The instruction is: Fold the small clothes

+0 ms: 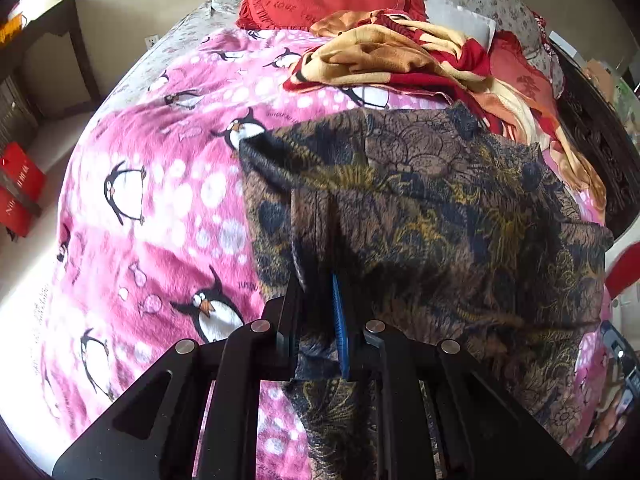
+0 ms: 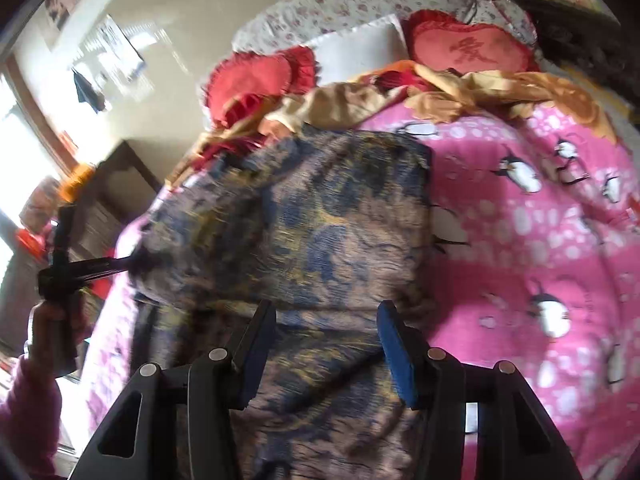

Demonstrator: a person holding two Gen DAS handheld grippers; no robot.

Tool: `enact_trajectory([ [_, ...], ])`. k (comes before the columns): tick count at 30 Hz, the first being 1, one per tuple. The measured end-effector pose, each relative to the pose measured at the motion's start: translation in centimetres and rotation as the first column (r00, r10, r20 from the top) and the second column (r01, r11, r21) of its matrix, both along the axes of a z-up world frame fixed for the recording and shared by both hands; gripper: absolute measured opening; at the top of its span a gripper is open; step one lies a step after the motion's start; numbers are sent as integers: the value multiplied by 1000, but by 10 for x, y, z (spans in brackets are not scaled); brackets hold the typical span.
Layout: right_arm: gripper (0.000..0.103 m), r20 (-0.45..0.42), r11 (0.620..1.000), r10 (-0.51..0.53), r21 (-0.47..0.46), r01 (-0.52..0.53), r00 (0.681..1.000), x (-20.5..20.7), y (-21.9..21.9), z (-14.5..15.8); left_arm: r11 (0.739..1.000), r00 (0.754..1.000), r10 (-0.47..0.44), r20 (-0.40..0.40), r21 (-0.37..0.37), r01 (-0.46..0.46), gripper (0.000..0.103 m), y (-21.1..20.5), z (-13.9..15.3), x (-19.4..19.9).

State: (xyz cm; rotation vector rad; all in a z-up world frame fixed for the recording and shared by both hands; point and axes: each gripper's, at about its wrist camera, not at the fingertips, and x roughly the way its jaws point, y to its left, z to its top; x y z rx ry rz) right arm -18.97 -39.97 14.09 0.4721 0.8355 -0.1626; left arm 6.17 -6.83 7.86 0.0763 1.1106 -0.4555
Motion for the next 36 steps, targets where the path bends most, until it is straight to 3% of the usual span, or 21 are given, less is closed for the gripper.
enact_trajectory([
  [3,51,-31,999,-50,-11,50,998,2,-12,-5,1000,999,20,27,-18,-20,26,8,1,-5],
  [6,65,-62,993,-115,-22,113,991,17,-27,-13,998,999,48,13,-49,-47,28,15,1,-3],
  [8,65,-76,988,-151,-13,151,986,33,-39,-18,997,998,60,5,-53,-60,28,16,1,-1],
  [9,62,-59,990,-144,4,144,988,40,-44,-20,997,998,63,8,-54,-62,28,15,2,-1],
  [10,52,-49,990,-136,18,137,990,46,-47,-20,997,998,65,14,-52,-64,28,14,2,-2],
  [11,15,-55,992,-123,31,125,991,54,-52,-22,997,998,62,20,-45,-61,28,14,3,-4],
  [13,8,-73,993,-119,-1,120,990,60,-55,-20,999,998,44,34,-33,-43,28,10,3,-9],
  [16,6,-98,969,-218,-135,204,971,49,-69,-22,1000,999,6,48,-8,-6,28,1,-2,-17],
  [18,6,-125,967,-249,-89,239,960,41,-84,-34,1000,998,-14,58,27,12,28,-6,-7,-19],
  [19,6,-98,969,-247,-17,247,964,34,-91,-34,999,998,-15,65,37,13,28,-8,-8,-19],
  [20,8,-51,966,-251,52,253,967,26,-98,-29,999,998,-14,69,39,11,28,-9,-9,-19],
  [22,21,12,960,-269,84,267,963,19,-104,-16,1000,998,-3,64,27,2,28,-9,-10,-18],
  [24,64,41,966,-251,80,247,967,27,-105,-6,1000,999,14,51,11,-15,28,-8,-11,-15],
  [26,68,32,970,-228,96,224,973,43,-108,-8,1000,999,24,40,4,-24,28,-8,-13,-14],
  [28,51,-1,976,-187,112,186,982,65,-112,-19,1000,999,21,36,8,-21,28,-8,-13,-16],
  [29,28,-18,975,-180,132,181,983,76,-115,-25,1000,999,17,36,12,-18,28,-8,-14,-16],
  [30,16,-14,966,-193,171,192,981,81,-121,-28,1000,999,15,34,16,-15,28,-8,-14,-17],
  [33,2,70,916,-282,316,247,957,85,-144,-30,1000,1000,12,26,12,-13,28,-6,-15,-17],
  [36,0,97,928,-317,238,288,943,89,-154,-15,1000,1000,11,24,15,-11,28,-6,-17,-16],
])
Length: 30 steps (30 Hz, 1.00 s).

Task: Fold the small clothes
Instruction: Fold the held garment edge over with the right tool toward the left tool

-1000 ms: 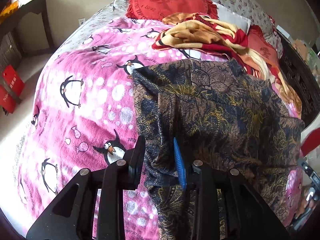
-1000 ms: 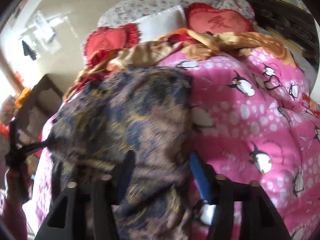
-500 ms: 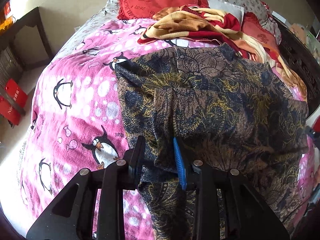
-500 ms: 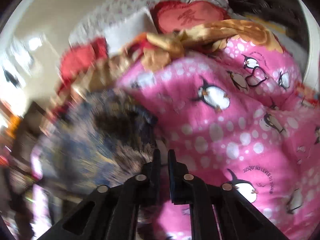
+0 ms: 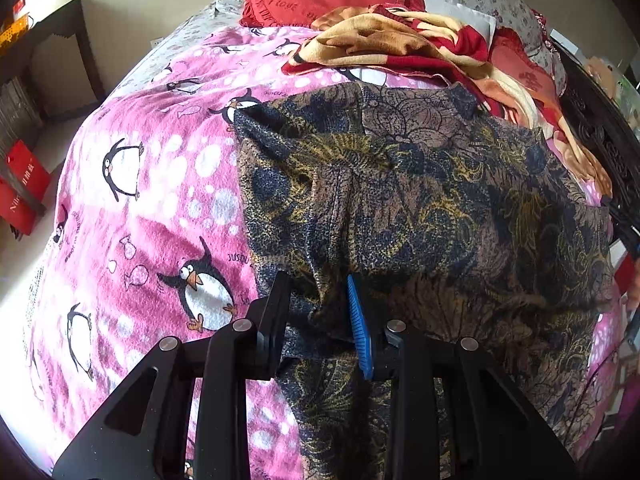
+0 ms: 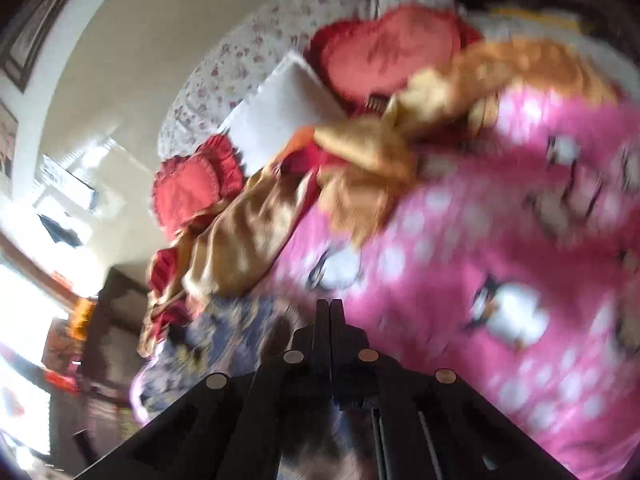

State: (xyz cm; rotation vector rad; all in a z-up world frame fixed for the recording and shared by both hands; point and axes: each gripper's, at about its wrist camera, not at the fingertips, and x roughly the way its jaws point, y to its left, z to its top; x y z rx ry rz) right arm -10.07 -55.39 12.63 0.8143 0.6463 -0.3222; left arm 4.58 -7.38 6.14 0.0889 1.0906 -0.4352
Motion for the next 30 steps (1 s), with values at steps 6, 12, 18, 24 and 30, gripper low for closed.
enact_trajectory([
  [6,43,-26,998,60,-17,-61,998,-17,9,14,998,1000,27,13,-50,-26,28,11,6,0],
  [12,23,-88,990,133,54,-129,987,-10,25,-25,998,1000,28,1,-58,-28,28,16,4,-3],
  [18,11,-104,993,42,-101,-53,994,-10,22,-9,998,998,36,46,-53,-34,29,24,15,-8],
  [24,40,-168,983,74,-154,-100,983,-20,38,-4,997,998,50,24,-58,-49,34,20,3,-2],
  [30,53,-160,981,151,-97,-168,975,-64,62,1,990,1000,10,6,-140,-9,34,16,5,-1],
])
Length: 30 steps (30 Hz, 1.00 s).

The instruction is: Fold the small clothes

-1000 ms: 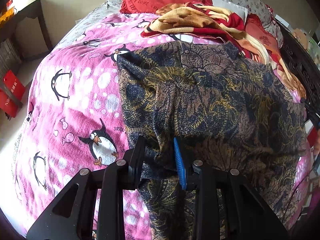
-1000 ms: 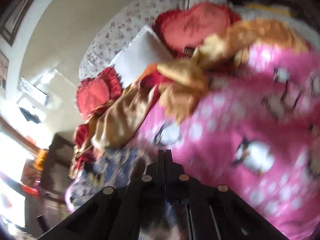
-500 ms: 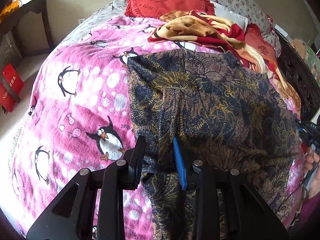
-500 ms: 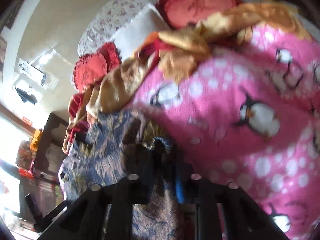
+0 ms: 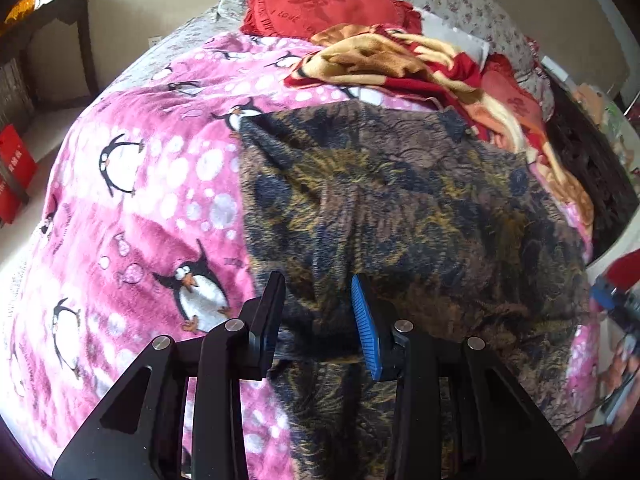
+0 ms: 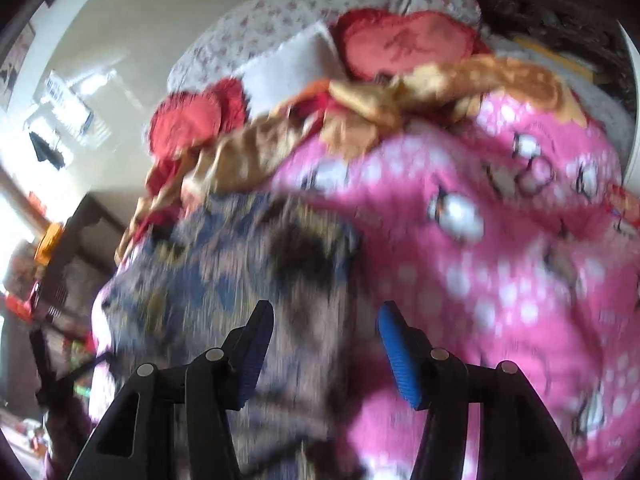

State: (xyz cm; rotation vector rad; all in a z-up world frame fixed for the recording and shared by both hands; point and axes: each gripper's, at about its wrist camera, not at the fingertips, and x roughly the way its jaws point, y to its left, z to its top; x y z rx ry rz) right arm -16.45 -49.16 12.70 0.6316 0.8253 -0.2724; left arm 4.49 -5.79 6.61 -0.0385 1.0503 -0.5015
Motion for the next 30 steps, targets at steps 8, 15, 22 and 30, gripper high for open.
enact_trajectory([
  [8,21,-127,996,67,-44,-73,990,-1,30,-32,997,1000,-10,-6,80,11,60,-19,-16,-4],
  [15,26,-101,998,43,-48,-48,994,-16,34,-18,993,999,-32,25,110,29,60,-6,-4,-25],
  [22,48,-73,971,215,126,-205,974,-91,54,15,996,998,-53,-19,72,55,60,36,6,-76],
  [30,61,-240,943,332,62,-327,912,-187,116,-2,979,984,-158,-79,120,167,60,75,2,-165],
])
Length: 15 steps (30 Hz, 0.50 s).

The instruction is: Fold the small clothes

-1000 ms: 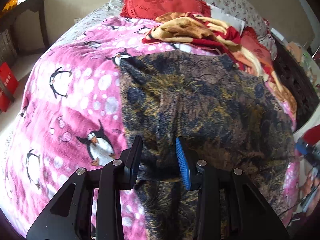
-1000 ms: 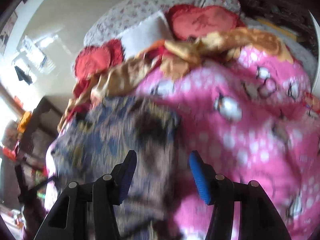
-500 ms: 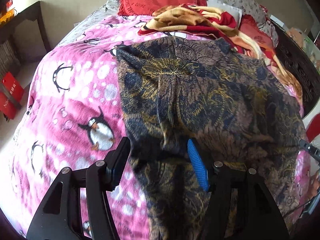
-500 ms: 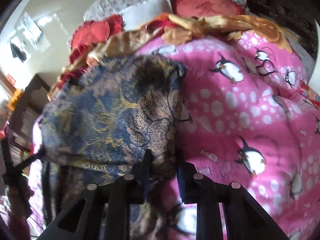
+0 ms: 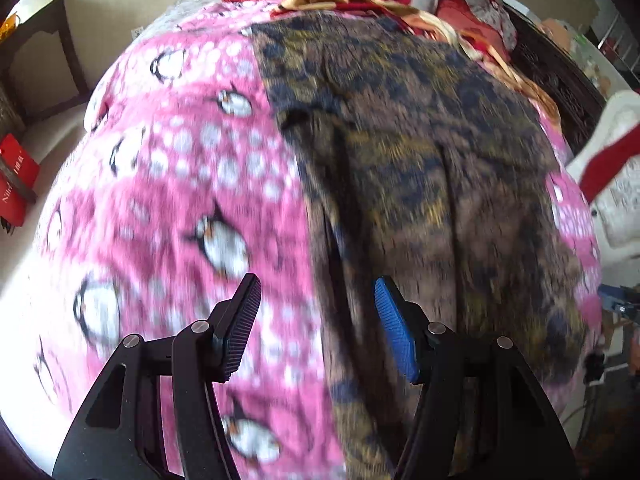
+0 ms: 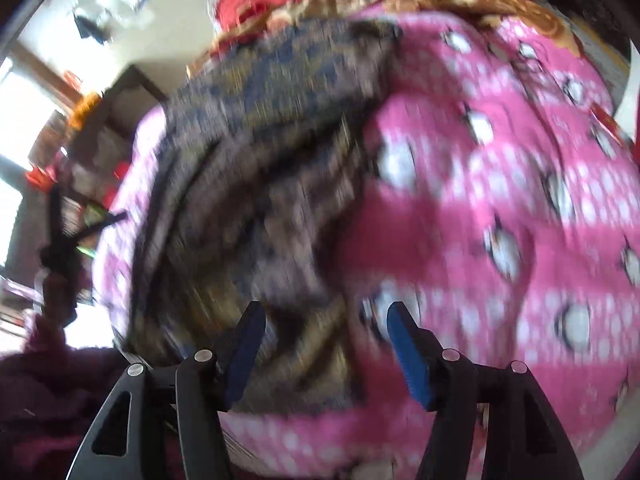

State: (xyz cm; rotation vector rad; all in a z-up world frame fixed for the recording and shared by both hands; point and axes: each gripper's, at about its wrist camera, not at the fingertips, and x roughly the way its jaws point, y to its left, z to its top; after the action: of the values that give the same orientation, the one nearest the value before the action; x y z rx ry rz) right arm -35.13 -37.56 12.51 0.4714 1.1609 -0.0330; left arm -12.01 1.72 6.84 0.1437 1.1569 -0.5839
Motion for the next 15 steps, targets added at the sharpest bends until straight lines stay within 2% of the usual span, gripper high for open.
enact_trajectory([
  [3,61,-42,999,-38,9,38,998,-17,10,-30,1000,999,-17,-39,3,17,60,13,-7,-28],
  [5,61,-33,998,-59,34,60,998,-22,17,-46,1000,998,-21,-57,12,22,60,20,-12,-43],
  [7,51,8,996,-81,-22,82,997,-27,25,-50,999,998,-20,-64,24,22,60,25,-15,-53],
  [8,34,9,994,-80,-75,80,997,-28,29,-50,999,998,-16,-67,27,18,60,28,-16,-57],
  [9,7,10,987,-74,-142,74,997,-31,32,-46,1000,997,-10,-71,25,12,60,31,-16,-60],
  [12,5,79,988,-114,-98,122,990,-53,25,-27,1000,996,9,-93,4,-8,60,43,-15,-71],
  [14,5,99,981,-122,-141,135,988,-73,25,-15,1000,994,20,-112,-6,-21,60,48,-17,-77],
  [15,5,103,981,-131,-130,143,986,-80,24,-14,1000,992,26,-127,-11,-27,60,52,-20,-83],
])
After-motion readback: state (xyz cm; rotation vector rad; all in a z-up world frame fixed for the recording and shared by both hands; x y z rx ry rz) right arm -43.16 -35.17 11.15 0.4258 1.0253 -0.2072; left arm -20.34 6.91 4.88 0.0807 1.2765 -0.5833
